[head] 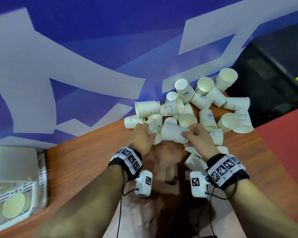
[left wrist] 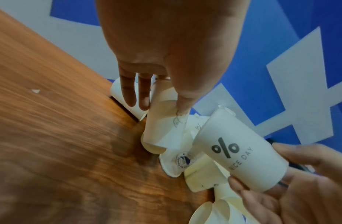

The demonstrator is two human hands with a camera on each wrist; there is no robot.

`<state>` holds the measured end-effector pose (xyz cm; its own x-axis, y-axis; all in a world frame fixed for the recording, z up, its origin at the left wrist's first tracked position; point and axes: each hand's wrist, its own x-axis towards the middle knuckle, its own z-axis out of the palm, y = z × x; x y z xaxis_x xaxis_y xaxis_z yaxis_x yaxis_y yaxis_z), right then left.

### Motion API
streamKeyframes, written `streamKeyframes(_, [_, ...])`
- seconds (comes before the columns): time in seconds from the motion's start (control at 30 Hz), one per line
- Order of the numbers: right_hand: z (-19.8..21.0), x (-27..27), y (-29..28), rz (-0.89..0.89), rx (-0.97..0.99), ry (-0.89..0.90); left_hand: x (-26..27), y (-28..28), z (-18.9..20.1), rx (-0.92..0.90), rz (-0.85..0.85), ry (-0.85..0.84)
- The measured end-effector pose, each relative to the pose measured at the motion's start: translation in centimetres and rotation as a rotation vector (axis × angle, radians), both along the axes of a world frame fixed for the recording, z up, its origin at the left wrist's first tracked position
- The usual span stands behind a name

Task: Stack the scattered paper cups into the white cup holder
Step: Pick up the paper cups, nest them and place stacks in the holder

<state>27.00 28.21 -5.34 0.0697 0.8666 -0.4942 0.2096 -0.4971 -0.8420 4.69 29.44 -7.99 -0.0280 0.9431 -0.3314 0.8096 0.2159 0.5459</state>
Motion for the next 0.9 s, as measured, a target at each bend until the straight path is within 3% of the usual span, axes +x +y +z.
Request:
streamKeyframes(0.2, [1.6,-3.3,-1.5,-0.022,0.014,0.127,-3.5,-2.8,0.6,-0.055,0.084,-0.215])
streamKeyframes(0.33, [2.7,-6.5,-2.9,0.071,0.059,0.112,-5.8,-6.1,3.3,-0.017,0.28,-0.393])
streamKeyframes(0.63, [4.6,-16.0,-8.4,0.51,0.112,0.059,-14.7,-17.8,7.1,0.173,0.637,-0.449])
streamKeyframes(0.9, [7.9,-27.2,-14.2,0.947,0.139,0.011,-22.9,-27.0,9.6,0.275,0.769,-0.447])
